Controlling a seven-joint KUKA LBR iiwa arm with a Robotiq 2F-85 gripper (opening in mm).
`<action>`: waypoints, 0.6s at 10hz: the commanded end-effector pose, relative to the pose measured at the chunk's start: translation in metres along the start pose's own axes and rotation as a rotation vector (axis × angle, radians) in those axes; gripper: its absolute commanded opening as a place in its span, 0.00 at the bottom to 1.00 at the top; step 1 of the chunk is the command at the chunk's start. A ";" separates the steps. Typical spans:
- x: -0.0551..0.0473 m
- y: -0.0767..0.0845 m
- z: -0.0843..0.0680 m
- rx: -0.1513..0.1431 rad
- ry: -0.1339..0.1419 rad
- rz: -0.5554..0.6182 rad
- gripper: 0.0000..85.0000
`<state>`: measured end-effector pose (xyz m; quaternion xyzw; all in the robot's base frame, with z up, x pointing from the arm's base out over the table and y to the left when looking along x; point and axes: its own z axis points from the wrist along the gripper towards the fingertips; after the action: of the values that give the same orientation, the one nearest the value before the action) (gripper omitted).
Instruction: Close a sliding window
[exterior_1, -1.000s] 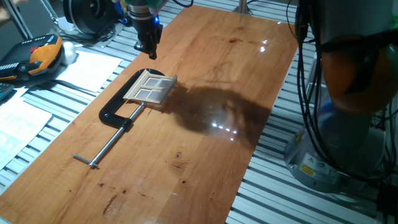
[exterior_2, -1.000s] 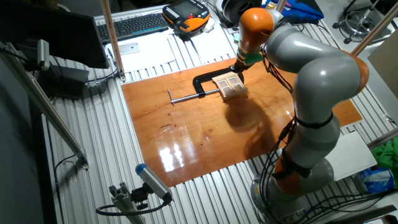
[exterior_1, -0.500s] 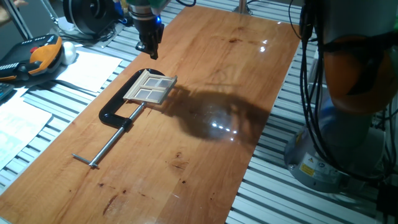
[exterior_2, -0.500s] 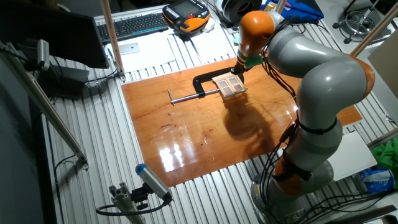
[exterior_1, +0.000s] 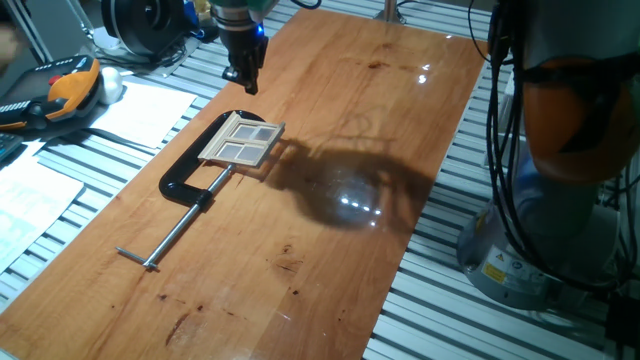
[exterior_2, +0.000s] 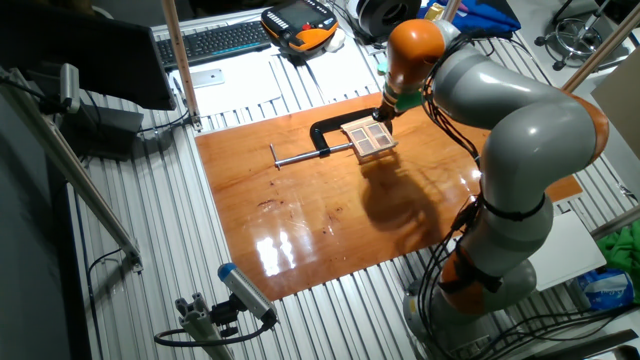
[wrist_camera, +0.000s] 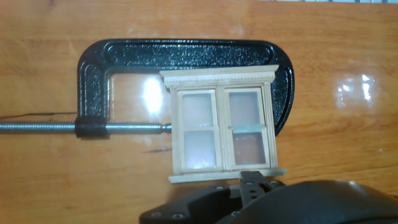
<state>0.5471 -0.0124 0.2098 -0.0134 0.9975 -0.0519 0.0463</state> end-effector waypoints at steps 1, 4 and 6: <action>0.002 0.002 -0.001 0.000 0.001 0.003 0.00; 0.007 0.003 -0.004 -0.071 0.016 0.040 0.00; 0.015 0.010 -0.007 -0.118 0.021 0.065 0.00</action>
<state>0.5304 -0.0013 0.2146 0.0166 0.9992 0.0055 0.0369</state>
